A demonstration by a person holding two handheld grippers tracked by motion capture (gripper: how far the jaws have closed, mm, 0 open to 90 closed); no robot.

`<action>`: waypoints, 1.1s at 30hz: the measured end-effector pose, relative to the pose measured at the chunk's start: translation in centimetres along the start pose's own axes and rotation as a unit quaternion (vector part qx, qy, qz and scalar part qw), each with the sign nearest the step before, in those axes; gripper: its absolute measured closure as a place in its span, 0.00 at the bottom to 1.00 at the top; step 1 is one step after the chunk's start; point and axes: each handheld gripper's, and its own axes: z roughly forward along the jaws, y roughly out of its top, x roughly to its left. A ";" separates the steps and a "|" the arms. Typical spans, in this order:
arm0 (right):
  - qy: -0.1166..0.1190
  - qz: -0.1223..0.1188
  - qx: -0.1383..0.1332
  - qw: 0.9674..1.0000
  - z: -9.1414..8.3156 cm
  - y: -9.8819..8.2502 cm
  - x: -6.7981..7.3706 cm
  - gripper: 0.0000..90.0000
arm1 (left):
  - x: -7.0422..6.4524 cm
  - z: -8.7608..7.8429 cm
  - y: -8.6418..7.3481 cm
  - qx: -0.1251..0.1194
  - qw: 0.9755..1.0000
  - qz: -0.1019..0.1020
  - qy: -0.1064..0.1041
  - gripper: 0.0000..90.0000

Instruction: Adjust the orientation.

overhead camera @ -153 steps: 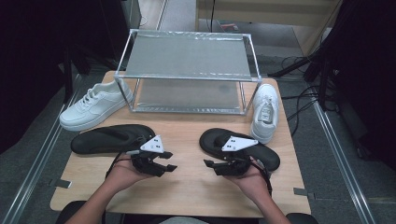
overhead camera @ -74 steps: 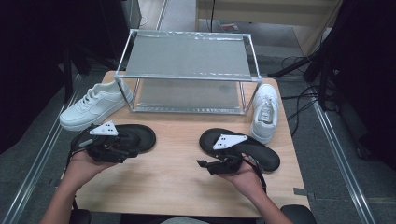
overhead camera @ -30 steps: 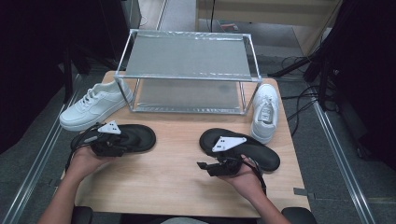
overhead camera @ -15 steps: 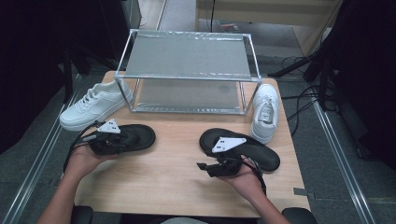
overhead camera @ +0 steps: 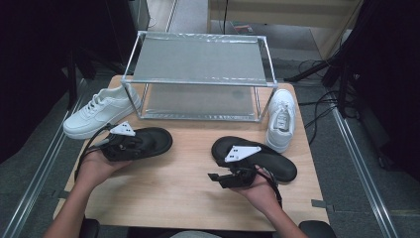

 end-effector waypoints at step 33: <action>0.007 -0.003 -0.002 1.000 0.4 0.1 0.4 0.51 | -6.0 9.4 4.7 0.053 0.996 -0.024 -0.063 0.83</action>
